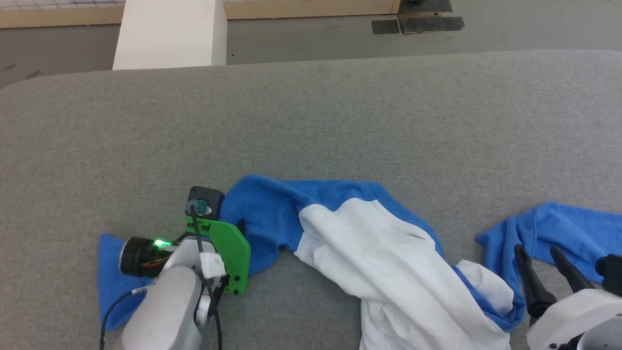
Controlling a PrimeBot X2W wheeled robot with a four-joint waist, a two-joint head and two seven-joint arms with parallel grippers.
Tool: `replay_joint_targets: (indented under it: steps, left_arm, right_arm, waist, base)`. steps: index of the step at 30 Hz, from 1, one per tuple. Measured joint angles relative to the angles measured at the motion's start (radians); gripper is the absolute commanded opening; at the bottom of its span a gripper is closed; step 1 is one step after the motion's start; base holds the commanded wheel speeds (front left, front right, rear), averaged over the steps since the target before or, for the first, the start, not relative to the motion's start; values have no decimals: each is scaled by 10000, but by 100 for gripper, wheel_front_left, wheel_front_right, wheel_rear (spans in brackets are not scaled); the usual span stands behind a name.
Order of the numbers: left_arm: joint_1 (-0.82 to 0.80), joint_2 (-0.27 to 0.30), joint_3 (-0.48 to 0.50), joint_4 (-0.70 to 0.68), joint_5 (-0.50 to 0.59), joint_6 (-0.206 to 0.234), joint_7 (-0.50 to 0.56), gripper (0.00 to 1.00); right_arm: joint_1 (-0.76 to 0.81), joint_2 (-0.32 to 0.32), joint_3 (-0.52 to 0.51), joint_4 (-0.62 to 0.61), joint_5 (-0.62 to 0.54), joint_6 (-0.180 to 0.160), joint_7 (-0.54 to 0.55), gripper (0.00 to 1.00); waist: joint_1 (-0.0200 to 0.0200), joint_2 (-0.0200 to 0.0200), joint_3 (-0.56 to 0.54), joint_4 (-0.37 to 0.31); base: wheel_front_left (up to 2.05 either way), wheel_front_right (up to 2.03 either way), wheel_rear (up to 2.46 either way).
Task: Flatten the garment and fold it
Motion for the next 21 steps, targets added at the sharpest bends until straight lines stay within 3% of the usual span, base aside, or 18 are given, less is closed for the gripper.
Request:
replay_joint_targets:
  steps: [2, 3, 4, 9, 18, 19, 21]
  left_arm:
    - [-73, 23, -44, 10, -128, -61, 723, 100]
    - [-120, 48, -71, -12, -174, -109, 1003, 44]
    - [-136, 98, -90, -73, -215, -182, 1260, 0]
    - [263, 247, 174, -660, -748, -299, 1634, 0]
    - [2666, 1478, 2159, -2173, -1536, 934, 1085, 0]
    - [3147, 1553, 2395, -2401, -1593, 1074, 708, 94]
    - [3275, 1521, 2403, -2412, -1601, 1045, 403, 100]
  right_arm:
    - [-22, 2, 125, 27, 21, 0, -6, 100]
    - [-30, 2, 157, 44, 21, 0, -8, 100]
    - [-55, 2, 182, 58, 21, 0, -8, 100]
    - [-194, 0, 213, 29, 21, 0, -19, 100]
    - [-267, 2, 253, -125, -107, 0, -215, 100]
    - [-307, 0, 334, -117, -188, 0, -209, 100]
    - [-349, -2, 491, -117, -255, 0, -205, 100]
  waist:
    - [0, 0, 44, -27]
    - [0, 0, 57, -32]
    - [0, 0, 64, -29]
    - [0, 0, 45, 112]
    - [0, 0, -69, 632]
    - [0, 0, -102, 847]
    - [0, 0, -127, 986]
  base:
    - [0, 0, 0]
    - [0, 0, 0]
    - [0, 0, 0]
    - [0, 0, 0]
    - [0, 0, 0]
    - [0, 0, 0]
    - [0, 0, 0]
